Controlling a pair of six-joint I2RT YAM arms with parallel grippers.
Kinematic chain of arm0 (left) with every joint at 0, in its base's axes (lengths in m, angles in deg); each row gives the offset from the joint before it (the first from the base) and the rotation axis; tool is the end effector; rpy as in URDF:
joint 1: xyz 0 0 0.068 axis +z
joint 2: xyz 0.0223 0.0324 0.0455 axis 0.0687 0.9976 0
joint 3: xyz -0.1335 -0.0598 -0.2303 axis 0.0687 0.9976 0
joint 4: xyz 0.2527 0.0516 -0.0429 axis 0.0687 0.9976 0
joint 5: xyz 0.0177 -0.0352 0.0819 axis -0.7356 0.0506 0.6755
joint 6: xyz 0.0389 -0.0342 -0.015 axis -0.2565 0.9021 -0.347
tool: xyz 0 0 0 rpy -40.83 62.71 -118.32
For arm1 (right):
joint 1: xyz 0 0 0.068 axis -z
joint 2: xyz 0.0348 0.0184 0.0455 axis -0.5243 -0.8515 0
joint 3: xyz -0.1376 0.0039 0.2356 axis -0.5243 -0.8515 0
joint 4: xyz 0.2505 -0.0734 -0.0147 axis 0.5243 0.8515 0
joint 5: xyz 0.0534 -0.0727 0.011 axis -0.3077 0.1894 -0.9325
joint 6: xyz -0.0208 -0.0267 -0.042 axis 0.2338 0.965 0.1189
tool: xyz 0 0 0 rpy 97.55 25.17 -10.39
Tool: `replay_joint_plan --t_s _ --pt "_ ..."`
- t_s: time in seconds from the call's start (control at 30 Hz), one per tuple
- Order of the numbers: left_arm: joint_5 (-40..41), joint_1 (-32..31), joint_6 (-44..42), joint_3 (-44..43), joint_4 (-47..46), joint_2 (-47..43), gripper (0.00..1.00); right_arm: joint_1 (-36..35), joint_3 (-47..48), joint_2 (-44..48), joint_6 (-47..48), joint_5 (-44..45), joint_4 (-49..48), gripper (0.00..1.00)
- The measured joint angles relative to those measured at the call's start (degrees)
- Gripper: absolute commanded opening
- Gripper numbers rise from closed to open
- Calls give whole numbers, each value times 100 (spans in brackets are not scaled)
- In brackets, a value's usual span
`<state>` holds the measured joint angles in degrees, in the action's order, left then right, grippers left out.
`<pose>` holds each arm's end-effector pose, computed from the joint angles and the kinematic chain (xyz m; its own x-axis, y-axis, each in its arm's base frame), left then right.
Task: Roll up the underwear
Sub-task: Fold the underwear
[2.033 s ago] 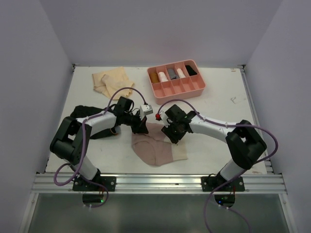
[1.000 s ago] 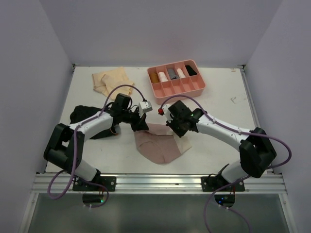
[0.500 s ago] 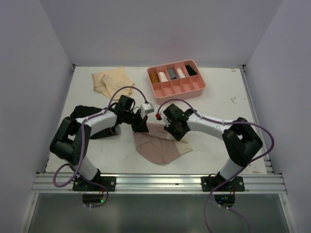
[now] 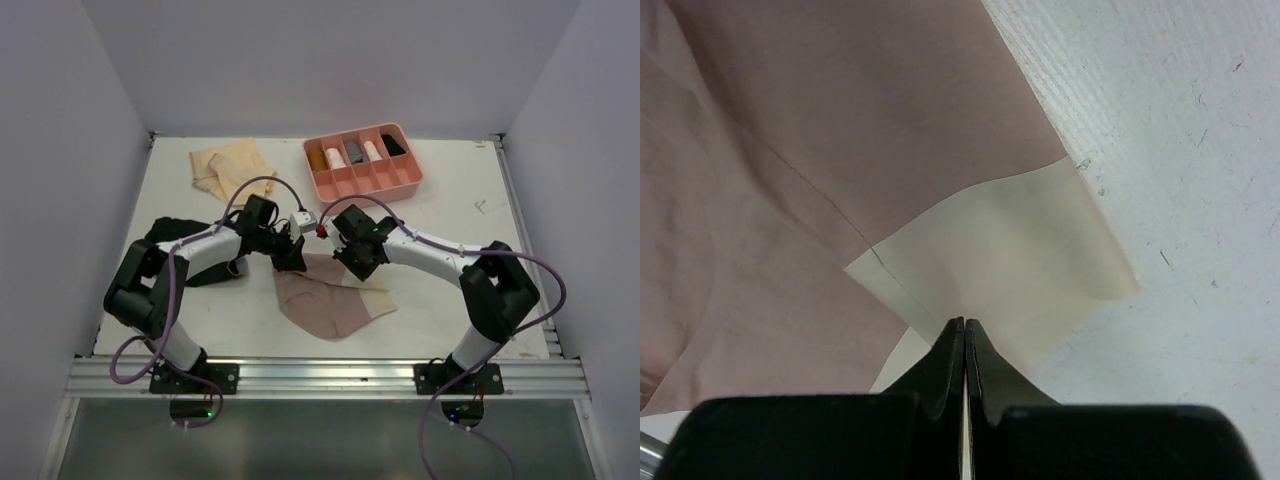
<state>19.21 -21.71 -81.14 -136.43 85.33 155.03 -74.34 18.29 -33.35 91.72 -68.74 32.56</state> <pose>0.2754 -0.1591 0.1734 -0.5028 0.5011 -0.7043 0.8613 0.3590 -0.3595 0.2424 0.2221 0.1941 -0.5986 -0.7182 -0.3548 -0.7468 0.6605 -0.0770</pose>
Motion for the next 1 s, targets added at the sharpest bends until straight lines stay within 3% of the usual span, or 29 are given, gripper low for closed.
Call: replay_joint_plan --t_s 0.1,0.17,0.2,0.33,0.43,0.67,1.0 --pt "0 0 -2 -13 2 0 0 0 0 2 0 4 9 0" --pt "0 0 -2 -15 4 0 0 0 0 9 -13 0 33 16" --pt "0 0 -2 -15 9 0 0 0 0 15 -17 0 55 29" --pt "0 0 -4 -17 17 0 0 0 0 22 -4 -2 125 33" --pt "0 0 -4 -17 17 0 0 0 0 9 2 -2 157 31" --pt "0 0 -7 -22 20 0 0 11 4 -282 63 -7 177 1" --pt "11 0 -4 -70 22 -15 0 68 20 -4 55 315 258 0"
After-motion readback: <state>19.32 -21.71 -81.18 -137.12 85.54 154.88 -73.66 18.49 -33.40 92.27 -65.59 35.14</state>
